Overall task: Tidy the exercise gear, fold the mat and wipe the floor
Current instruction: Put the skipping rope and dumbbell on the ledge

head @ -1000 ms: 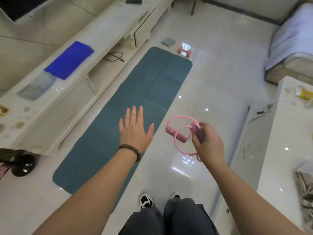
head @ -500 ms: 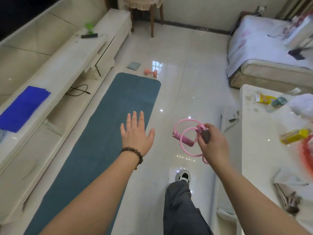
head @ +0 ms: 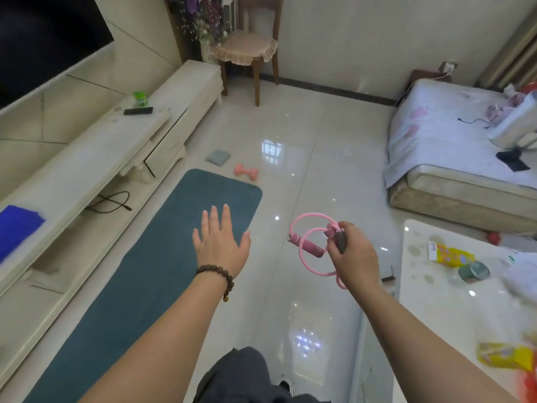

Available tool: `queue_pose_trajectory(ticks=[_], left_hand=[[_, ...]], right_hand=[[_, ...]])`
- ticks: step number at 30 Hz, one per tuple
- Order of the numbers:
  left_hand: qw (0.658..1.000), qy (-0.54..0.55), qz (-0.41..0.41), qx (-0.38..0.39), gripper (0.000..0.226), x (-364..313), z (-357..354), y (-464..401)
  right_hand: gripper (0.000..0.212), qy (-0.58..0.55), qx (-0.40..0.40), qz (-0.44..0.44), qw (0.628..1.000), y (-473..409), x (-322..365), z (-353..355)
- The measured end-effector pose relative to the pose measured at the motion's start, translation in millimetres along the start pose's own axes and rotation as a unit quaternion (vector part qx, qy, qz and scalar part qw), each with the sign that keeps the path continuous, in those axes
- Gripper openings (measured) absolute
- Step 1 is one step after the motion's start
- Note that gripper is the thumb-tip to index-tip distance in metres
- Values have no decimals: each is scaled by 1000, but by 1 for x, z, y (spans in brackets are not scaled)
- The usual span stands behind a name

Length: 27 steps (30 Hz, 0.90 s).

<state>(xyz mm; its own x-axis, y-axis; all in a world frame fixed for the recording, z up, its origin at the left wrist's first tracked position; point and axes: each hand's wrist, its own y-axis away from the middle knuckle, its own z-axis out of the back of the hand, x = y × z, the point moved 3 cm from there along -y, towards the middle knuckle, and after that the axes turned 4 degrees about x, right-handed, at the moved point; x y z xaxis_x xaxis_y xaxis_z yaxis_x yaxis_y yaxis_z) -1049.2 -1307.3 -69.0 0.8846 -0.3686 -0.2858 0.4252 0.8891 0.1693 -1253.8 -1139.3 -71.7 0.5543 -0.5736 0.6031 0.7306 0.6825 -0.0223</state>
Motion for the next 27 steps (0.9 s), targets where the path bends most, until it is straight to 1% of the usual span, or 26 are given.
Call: queue_pose_trajectory(ticks=[6, 11, 18, 22, 27], left_hand=[[1000, 8, 10, -3, 73, -39, -8, -98], [1000, 14, 23, -7, 73, -65, -9, -219], [999, 36, 39, 5, 72, -113, 17, -390], [997, 49, 53, -1, 71, -133, 37, -467], [995, 58, 82, -5, 72, -152, 46, -551]], right_hand=[[19, -4, 4, 21, 1000, -109, -3, -16], [18, -6, 5, 25, 1000, -234, 4, -32], [17, 4, 17, 26, 1000, -427, 36, -44], [18, -6, 14, 32, 999, -518, 57, -43], [17, 4, 30, 53, 998, -622, 71, -56]])
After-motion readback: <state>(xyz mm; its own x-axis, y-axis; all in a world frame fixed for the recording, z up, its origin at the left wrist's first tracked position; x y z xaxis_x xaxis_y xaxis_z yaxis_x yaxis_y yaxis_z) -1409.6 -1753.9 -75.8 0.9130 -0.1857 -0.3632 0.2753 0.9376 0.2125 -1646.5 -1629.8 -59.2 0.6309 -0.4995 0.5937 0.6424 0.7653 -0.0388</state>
